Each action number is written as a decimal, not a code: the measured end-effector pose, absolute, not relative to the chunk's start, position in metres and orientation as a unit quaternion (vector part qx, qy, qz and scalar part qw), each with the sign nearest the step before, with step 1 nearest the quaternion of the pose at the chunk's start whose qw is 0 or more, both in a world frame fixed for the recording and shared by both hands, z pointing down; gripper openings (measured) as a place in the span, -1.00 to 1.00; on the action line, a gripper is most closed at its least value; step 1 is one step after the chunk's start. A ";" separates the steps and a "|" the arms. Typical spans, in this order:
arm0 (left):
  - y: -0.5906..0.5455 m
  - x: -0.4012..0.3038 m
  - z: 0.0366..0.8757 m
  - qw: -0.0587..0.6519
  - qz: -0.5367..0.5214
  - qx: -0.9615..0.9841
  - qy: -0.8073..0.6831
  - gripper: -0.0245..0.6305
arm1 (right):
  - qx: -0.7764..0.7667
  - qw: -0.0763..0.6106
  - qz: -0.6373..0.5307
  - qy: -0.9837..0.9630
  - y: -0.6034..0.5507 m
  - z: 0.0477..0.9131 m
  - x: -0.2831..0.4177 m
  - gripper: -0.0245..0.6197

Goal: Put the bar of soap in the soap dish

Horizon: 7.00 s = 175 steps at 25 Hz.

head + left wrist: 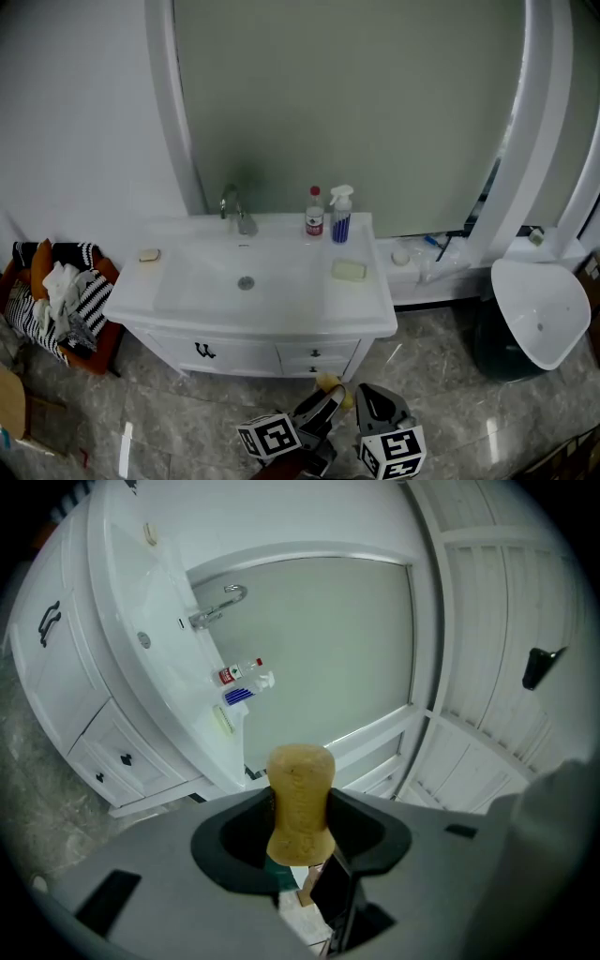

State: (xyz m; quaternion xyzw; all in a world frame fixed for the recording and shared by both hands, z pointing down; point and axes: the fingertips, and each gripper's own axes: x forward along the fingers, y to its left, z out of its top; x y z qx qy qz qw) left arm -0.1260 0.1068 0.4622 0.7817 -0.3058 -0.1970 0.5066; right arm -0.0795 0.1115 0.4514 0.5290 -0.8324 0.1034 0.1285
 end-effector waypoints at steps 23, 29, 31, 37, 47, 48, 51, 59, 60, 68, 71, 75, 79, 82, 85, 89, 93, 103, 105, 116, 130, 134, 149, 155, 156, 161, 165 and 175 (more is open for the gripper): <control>0.035 -0.134 0.466 0.497 -0.210 0.767 -0.346 -0.37 | 0.494 0.121 0.103 -0.855 0.035 0.456 -0.082 -0.89; 0.004 -0.112 0.466 0.495 -0.210 0.766 -0.352 -0.37 | 0.488 0.116 0.110 -0.858 0.001 0.455 -0.061 -0.89; -0.007 -0.106 0.468 0.497 -0.208 0.764 -0.355 -0.37 | 0.486 0.115 0.113 -0.859 -0.010 0.456 -0.056 -0.89; -0.037 -0.085 0.473 0.498 -0.205 0.759 -0.366 -0.37 | 0.477 0.114 0.121 -0.863 -0.042 0.460 -0.035 -0.89; -0.073 -0.047 0.474 0.491 -0.198 0.755 -0.387 -0.37 | 0.460 0.104 0.130 -0.872 -0.079 0.461 0.005 -0.89; -0.076 -0.044 0.474 0.490 -0.197 0.754 -0.390 -0.37 | 0.457 0.102 0.131 -0.874 -0.082 0.461 0.008 -0.89; -0.083 -0.037 0.473 0.487 -0.193 0.753 -0.399 -0.37 | 0.451 0.096 0.134 -0.877 -0.090 0.460 0.016 -0.89; -0.099 -0.024 0.471 0.479 -0.184 0.754 -0.410 -0.37 | 0.444 0.091 0.143 -0.880 -0.105 0.464 0.030 -0.89; -0.101 -0.023 0.472 0.479 -0.183 0.755 -0.409 -0.37 | 0.443 0.092 0.143 -0.880 -0.107 0.464 0.031 -0.89; -0.121 -0.019 0.478 0.486 -0.179 0.756 -0.400 -0.37 | 0.447 0.103 0.146 -0.876 -0.126 0.470 0.032 -0.89; -0.134 -0.021 0.480 0.490 -0.178 0.758 -0.393 -0.37 | 0.454 0.107 0.147 -0.873 -0.139 0.472 0.030 -0.89; -0.155 -0.029 0.484 0.490 -0.171 0.762 -0.389 -0.37 | 0.457 0.114 0.146 -0.870 -0.158 0.475 0.021 -0.89; -0.176 -0.039 0.488 0.490 -0.163 0.765 -0.384 -0.37 | 0.465 0.118 0.147 -0.865 -0.175 0.478 0.014 -0.89; -0.192 -0.043 0.489 0.491 -0.155 0.769 -0.380 -0.37 | 0.473 0.118 0.148 -0.860 -0.189 0.477 0.011 -0.89; -0.208 -0.045 0.491 0.489 -0.141 0.776 -0.373 -0.37 | 0.482 0.118 0.149 -0.855 -0.202 0.476 0.008 -0.89; -0.224 -0.047 0.503 0.491 -0.106 0.786 -0.361 -0.37 | 0.493 0.115 0.157 -0.848 -0.218 0.482 0.003 -0.89; -0.238 -0.049 0.511 0.490 -0.075 0.797 -0.345 -0.37 | 0.507 0.111 0.162 -0.840 -0.232 0.487 0.000 -0.89; -0.269 -0.052 0.526 0.430 0.047 0.843 -0.319 -0.37 | 0.537 0.106 0.177 -0.818 -0.260 0.500 -0.006 -0.89; -0.274 -0.052 0.527 0.422 0.065 0.850 -0.309 -0.37 | 0.544 0.106 0.179 -0.813 -0.264 0.501 -0.005 -0.89; -0.296 -0.049 0.538 0.291 0.216 0.896 -0.256 -0.37 | 0.577 0.108 0.194 -0.786 -0.275 0.513 0.000 -0.89; -0.315 -0.036 0.578 0.101 0.399 0.900 -0.142 -0.37 | 0.613 0.114 0.213 -0.753 -0.279 0.523 0.010 -0.89; -0.315 -0.035 0.591 0.066 0.437 0.891 -0.107 -0.37 | 0.622 0.118 0.215 -0.744 -0.282 0.525 0.013 -0.89; -0.319 -0.022 0.625 -0.032 0.525 0.851 0.017 -0.37 | 0.637 0.129 0.232 -0.724 -0.277 0.540 0.019 -0.89; -0.316 -0.019 0.629 -0.044 0.539 0.840 0.047 -0.37 | 0.639 0.132 0.243 -0.718 -0.274 0.548 0.019 -0.89; -0.314 -0.019 0.629 -0.046 0.542 0.837 0.052 -0.37 | 0.639 0.132 0.245 -0.717 -0.273 0.549 0.019 -0.89; -0.311 -0.019 0.632 -0.048 0.555 0.828 0.064 -0.37 | 0.641 0.130 0.246 -0.715 -0.272 0.550 0.019 -0.89; -0.309 -0.018 0.635 -0.058 0.573 0.814 0.077 -0.36 | 0.641 0.131 0.245 -0.716 -0.271 0.549 0.019 -0.89; -0.311 -0.017 0.636 -0.083 0.568 0.815 0.074 -0.35 | 0.644 0.129 0.244 -0.714 -0.267 0.548 0.023 -0.89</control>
